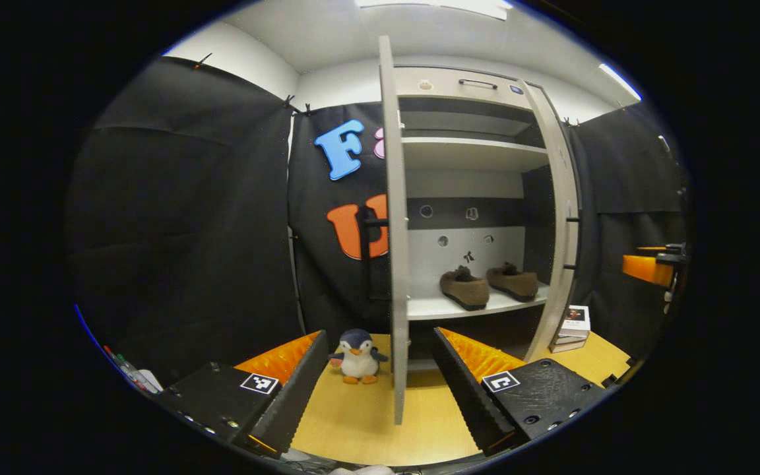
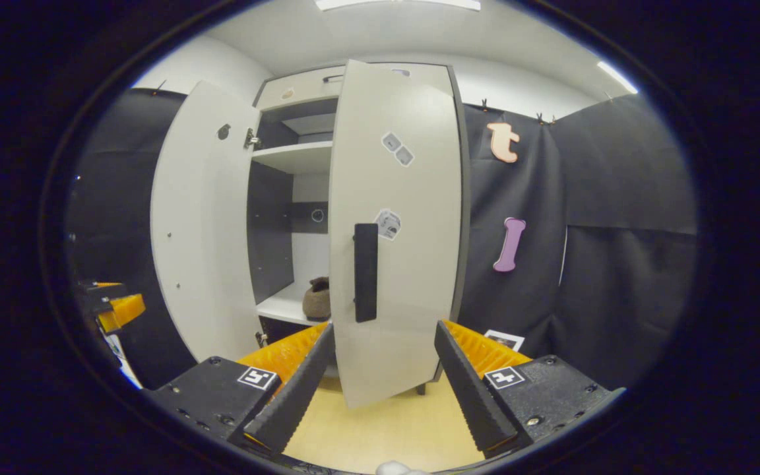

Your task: Grab one shoe with the right hand and put it into the shoe cabinet, grab the other shoe with the left hand and put it into the shoe cabinet; then close the right door with the right hand and the left door with the left hand.

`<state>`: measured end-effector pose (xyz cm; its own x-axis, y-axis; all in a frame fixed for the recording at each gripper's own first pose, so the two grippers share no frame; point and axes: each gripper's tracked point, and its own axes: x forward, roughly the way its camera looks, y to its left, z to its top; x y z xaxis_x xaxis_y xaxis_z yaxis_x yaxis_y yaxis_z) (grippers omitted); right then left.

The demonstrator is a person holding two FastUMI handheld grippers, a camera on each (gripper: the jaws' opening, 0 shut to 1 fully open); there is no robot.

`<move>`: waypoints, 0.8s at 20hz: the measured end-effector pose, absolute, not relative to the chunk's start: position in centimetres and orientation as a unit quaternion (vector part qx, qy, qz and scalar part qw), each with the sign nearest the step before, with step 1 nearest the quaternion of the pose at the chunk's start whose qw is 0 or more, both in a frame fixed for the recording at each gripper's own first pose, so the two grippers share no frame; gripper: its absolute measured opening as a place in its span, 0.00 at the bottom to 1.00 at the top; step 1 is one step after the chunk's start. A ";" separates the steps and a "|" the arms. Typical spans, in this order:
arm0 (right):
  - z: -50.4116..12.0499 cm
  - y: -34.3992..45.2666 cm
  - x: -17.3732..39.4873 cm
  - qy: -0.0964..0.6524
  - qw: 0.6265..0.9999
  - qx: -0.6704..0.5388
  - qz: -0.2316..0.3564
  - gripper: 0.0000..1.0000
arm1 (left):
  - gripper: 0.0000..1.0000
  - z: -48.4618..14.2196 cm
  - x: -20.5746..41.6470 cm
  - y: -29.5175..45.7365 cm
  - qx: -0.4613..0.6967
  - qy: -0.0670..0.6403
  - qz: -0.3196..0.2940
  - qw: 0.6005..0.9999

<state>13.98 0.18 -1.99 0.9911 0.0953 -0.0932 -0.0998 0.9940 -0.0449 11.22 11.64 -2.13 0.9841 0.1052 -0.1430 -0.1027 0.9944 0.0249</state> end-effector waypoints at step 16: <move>-4.9 -3.7 7.2 0.081 0.996 -0.004 -0.028 0.99 | 0.92 1.5 21.2 20.2 0.043 0.035 0.109 0.992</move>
<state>7.19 -3.69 -4.92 0.9852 -0.0571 -0.1613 0.0560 0.9984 -0.0116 21.21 20.17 1.49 0.9736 0.2201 -0.0601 -0.2140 0.9723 0.0938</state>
